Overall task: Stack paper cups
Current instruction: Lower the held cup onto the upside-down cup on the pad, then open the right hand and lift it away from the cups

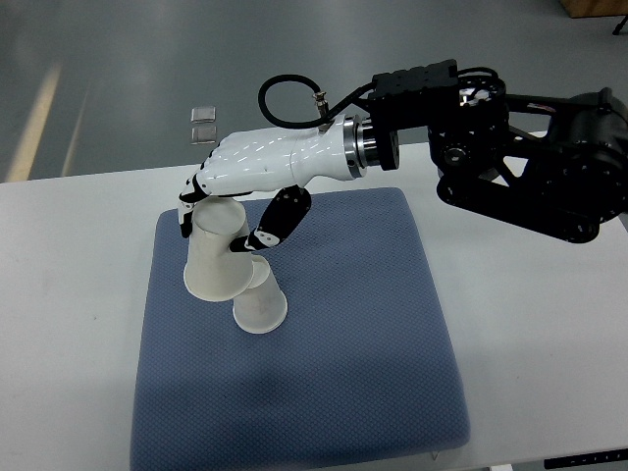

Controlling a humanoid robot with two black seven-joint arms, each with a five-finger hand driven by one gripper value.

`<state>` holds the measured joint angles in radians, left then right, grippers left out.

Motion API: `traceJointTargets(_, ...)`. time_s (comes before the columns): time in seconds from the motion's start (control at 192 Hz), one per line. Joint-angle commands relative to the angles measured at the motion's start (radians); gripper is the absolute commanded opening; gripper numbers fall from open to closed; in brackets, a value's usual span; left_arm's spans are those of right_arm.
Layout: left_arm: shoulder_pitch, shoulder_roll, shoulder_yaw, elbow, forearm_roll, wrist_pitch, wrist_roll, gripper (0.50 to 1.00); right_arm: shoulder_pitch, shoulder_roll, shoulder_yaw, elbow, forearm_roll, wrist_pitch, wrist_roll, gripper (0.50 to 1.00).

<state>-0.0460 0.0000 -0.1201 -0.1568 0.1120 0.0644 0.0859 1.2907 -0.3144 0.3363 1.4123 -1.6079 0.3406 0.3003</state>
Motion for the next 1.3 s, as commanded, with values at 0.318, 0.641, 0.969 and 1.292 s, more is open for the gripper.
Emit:
traceJointTargets(0.318,0.000,0.000,-0.001,0.000,0.000,0.000,0.000,1.000,-0.013,0.018,-0.002,-0.007,-0.118,0.011,-0.001,0.562)
traceJointTargets(0.641,0.000,0.000,0.000,0.000,0.000,0.000,0.000,1.000,-0.013,0.017,-0.002,-0.019,-0.132,0.049,-0.001,0.568)
traceJointTargets(0.969,0.000,0.000,0.000,0.000,0.001,0.000,0.000,1.000,-0.017,0.018,-0.005,-0.049,-0.159,0.044,-0.001,0.568)
traceJointTargets(1.292,0.000,0.000,0.000,0.000,0.000,0.000,0.000,1.000,-0.044,0.018,-0.010,-0.055,-0.159,0.041,-0.001,0.572)
